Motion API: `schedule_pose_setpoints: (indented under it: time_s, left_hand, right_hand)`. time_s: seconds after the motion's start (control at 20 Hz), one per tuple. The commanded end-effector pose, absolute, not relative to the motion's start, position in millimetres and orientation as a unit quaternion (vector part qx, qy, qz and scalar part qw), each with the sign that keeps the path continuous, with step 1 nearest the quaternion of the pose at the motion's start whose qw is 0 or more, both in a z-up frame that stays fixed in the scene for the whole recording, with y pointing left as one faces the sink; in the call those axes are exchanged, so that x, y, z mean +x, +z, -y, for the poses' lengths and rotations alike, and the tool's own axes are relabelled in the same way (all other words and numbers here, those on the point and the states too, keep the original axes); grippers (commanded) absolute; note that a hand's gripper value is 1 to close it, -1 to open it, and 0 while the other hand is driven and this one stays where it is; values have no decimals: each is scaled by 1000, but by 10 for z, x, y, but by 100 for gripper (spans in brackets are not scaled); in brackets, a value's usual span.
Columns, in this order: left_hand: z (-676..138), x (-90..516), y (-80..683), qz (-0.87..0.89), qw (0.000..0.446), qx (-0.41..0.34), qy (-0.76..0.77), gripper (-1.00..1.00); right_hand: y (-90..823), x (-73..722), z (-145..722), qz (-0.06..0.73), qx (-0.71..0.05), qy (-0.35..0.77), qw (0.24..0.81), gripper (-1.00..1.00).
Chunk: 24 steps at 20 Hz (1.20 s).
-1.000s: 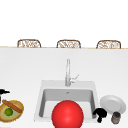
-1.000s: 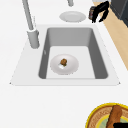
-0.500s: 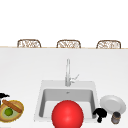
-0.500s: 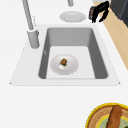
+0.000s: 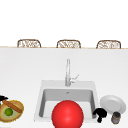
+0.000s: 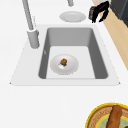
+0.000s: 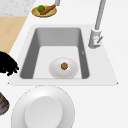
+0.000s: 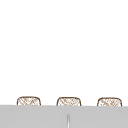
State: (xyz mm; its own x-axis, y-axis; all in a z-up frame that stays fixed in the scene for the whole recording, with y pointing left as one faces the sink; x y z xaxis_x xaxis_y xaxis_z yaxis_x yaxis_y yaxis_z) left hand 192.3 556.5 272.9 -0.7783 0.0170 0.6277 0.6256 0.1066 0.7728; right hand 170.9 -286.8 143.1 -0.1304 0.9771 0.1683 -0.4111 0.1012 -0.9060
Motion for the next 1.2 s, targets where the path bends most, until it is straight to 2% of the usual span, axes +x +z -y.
schedule_pose_setpoints:
  time_s: [0.0, 0.4, 0.5, 1.15]
  left_hand:
    - [-5402, 1776, 2771, 683, 256, -210, -652, -100]
    - [-5038, 1483, 2816, 672, 260, -212, -660, -100]
    - [-4993, 1402, 2801, 660, 276, -218, -663, -100]
    - [-4778, 1319, 2708, 642, 313, -256, -651, -100]
  right_hand:
    - [1431, 1709, 2868, 459, -308, 595, 583, 0]
    - [1431, 1709, 2868, 459, -308, 595, 583, 0]
    - [1431, 1709, 2868, 459, -308, 595, 583, 0]
    - [1431, 1709, 2868, 459, -308, 595, 583, 0]
